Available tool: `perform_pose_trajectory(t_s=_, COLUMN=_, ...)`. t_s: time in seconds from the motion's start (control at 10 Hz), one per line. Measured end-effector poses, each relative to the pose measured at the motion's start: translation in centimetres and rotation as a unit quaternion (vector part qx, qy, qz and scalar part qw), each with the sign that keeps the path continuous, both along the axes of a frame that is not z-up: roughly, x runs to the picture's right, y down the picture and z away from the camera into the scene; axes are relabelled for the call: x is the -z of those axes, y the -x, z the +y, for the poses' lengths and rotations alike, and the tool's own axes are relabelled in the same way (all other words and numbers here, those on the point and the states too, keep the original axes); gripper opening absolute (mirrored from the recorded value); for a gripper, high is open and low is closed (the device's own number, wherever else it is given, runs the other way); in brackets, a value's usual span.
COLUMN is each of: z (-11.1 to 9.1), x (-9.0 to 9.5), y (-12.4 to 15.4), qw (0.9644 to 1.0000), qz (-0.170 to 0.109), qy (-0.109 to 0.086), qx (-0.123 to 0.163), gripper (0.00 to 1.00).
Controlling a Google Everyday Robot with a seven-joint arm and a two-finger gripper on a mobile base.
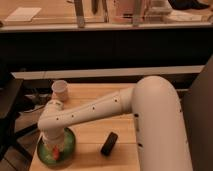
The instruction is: Place the pepper in the ceramic bowl
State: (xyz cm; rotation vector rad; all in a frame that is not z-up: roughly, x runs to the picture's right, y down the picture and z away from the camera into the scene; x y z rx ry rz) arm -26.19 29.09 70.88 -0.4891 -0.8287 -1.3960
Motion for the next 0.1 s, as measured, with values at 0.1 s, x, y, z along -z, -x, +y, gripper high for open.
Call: perform_pose_trajectory(t_s=0.1, z=-0.06, x=0.19, y=-0.09, qw=1.0000, qz=0.000, qy=0.000, qx=0.000, gripper=0.80)
